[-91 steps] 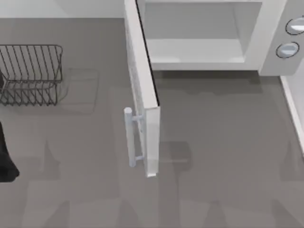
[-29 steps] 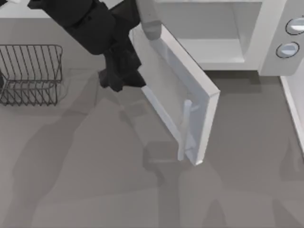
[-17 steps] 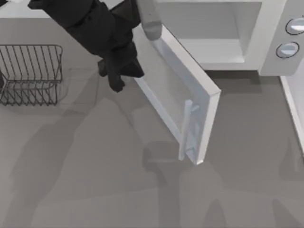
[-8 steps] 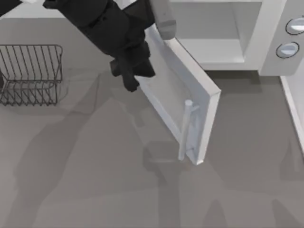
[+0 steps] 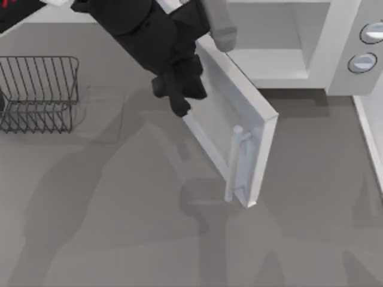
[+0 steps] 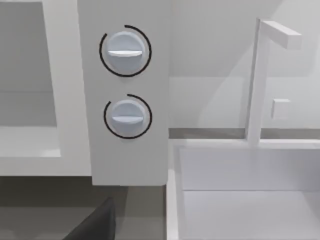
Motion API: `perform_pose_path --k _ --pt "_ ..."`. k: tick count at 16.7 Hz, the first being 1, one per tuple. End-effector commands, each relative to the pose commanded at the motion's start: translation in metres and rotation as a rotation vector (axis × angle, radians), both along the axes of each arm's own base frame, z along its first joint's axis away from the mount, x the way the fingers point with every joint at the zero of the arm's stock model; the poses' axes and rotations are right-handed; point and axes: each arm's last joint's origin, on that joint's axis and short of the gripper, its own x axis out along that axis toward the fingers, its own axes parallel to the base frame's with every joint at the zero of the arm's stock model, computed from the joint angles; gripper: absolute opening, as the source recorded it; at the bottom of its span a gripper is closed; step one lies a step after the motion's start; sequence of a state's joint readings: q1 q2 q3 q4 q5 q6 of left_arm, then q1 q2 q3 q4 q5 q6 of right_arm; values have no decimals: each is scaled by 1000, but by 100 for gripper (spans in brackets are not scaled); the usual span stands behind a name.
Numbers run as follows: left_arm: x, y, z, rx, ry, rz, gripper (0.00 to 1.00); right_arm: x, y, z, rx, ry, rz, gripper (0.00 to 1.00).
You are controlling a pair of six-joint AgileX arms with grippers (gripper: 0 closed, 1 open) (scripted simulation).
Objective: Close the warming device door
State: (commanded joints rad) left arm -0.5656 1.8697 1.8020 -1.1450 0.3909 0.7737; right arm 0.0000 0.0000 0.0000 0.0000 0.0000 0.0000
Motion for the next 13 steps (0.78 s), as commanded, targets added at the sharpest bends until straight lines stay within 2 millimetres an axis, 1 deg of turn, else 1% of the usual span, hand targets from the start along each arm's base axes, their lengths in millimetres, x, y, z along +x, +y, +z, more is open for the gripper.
perform_pose_path --k 2,6,11,13 --pt "0 -3 3 -6 -11 0 0 0 0 0 0 0 0 100" --pt "0 -2 3 -6 -9 3 0 0 0 0 0 0 0 100" --pt "0 -18 1 -3 -3 3 0 0 0 0 0 0 0 100" --pt "-1 -21 3 -6 -10 3 0 0 0 0 0 0 0 100"
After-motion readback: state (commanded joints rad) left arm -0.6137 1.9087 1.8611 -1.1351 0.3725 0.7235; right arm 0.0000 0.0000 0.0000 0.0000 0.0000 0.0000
